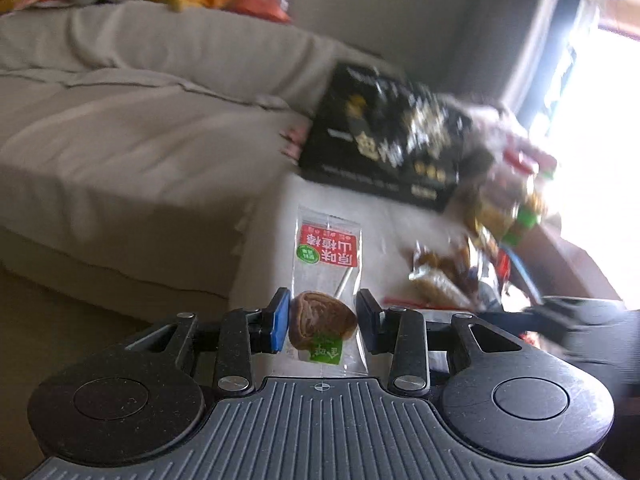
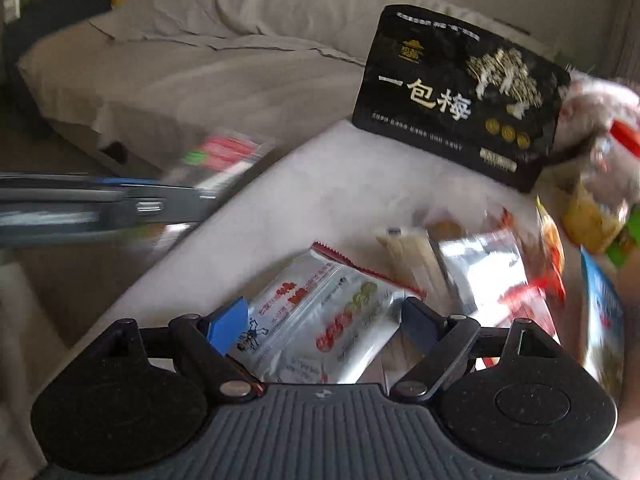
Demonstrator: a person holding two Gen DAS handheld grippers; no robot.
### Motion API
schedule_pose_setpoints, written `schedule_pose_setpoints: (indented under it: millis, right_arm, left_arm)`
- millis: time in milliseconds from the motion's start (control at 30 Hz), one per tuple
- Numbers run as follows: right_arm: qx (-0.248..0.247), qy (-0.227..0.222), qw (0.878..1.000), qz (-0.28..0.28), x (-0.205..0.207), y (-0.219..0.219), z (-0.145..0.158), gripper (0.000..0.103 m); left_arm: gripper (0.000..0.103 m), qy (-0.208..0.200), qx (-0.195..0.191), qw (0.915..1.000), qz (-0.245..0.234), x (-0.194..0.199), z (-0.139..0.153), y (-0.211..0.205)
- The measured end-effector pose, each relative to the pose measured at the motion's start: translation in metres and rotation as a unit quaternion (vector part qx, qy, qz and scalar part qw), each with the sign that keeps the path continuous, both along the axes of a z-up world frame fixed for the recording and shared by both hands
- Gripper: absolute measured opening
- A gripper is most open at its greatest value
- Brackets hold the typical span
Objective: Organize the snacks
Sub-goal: 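Grasp the white packet with red print with the right tool while left holds the cake packet, then lower the white packet into the pink box and open the right tool while left carries the cake packet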
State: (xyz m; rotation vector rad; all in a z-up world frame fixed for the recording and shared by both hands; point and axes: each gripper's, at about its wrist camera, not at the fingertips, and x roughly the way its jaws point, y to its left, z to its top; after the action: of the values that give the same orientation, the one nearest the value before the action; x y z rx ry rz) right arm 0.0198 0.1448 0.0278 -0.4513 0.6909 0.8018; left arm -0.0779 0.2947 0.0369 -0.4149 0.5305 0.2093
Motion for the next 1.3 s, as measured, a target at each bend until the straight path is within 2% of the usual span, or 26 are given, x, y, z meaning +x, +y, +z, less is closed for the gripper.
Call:
schedule_pose_setpoints:
  millis: [100,167,300,433,500,633,700,800,833,900,1000,1167,1233,1300]
  right_arm:
    - [-0.008,-0.036,0.999,-0.007,-0.005,0.010,-0.003,0.087]
    - [-0.013,-0.039,0.999,0.001,-0.010,0.006,-0.003,0.087]
    - [-0.016,-0.034,0.999,0.027,-0.015,-0.029,-0.005,0.087]
    - [-0.043,-0.081,0.995,0.040,-0.022,-0.062,-0.005,0.087]
    - [-0.028,-0.073,0.995,0.054,-0.024,-0.071,0.004,0.087]
    - [0.003,-0.059,0.996,0.073,-0.024,-0.057,0.017,0.087]
    - [0.001,-0.070,0.995,0.078,-0.021,-0.038,0.010,0.087]
    - [-0.038,-0.078,0.992,0.094,-0.009,-0.007,-0.012,0.087]
    - [-0.025,-0.087,0.992,0.093,-0.007,-0.007,-0.012,0.088]
    - [-0.029,-0.064,0.993,0.096,-0.005,-0.011,-0.008,0.076]
    - [-0.007,-0.028,0.993,0.111,-0.012,-0.041,0.008,0.076]
    - [0.014,-0.042,0.994,0.103,-0.033,-0.131,0.037,0.076]
    - [0.017,-0.049,0.995,0.082,-0.038,-0.174,0.044,0.076]
    - [0.020,-0.057,0.997,0.050,-0.041,-0.220,0.050,0.076]
  left_arm:
    - [0.041,-0.011,-0.006,0.9998,0.014,-0.019,0.005,-0.002]
    - [0.041,-0.015,-0.011,0.9998,0.009,-0.028,0.006,-0.008]
    - [0.041,-0.026,-0.027,0.9993,-0.008,-0.043,0.006,-0.024]
    - [0.041,-0.016,-0.039,0.9991,0.002,-0.053,-0.005,-0.036]
    - [0.041,-0.007,-0.050,0.9987,0.005,-0.055,-0.011,-0.037]
    - [0.041,0.008,-0.060,0.9979,0.024,-0.055,-0.019,-0.036]
    - [0.041,0.013,-0.054,0.9981,0.027,-0.056,-0.018,-0.037]
    - [0.041,0.020,-0.051,0.9981,0.028,-0.060,-0.015,-0.039]
    - [0.041,0.023,-0.049,0.9982,0.028,-0.062,-0.013,-0.041]
    - [0.041,0.026,-0.047,0.9982,0.024,-0.065,-0.010,-0.044]
    - [0.041,0.026,-0.047,0.9985,0.005,-0.066,-0.008,-0.053]
    - [0.041,0.024,-0.055,0.9960,-0.067,-0.054,-0.003,-0.091]
    - [0.041,0.027,-0.055,0.9920,-0.111,-0.046,0.001,-0.114]
    - [0.041,0.034,-0.054,0.9844,-0.164,-0.037,0.003,-0.142]
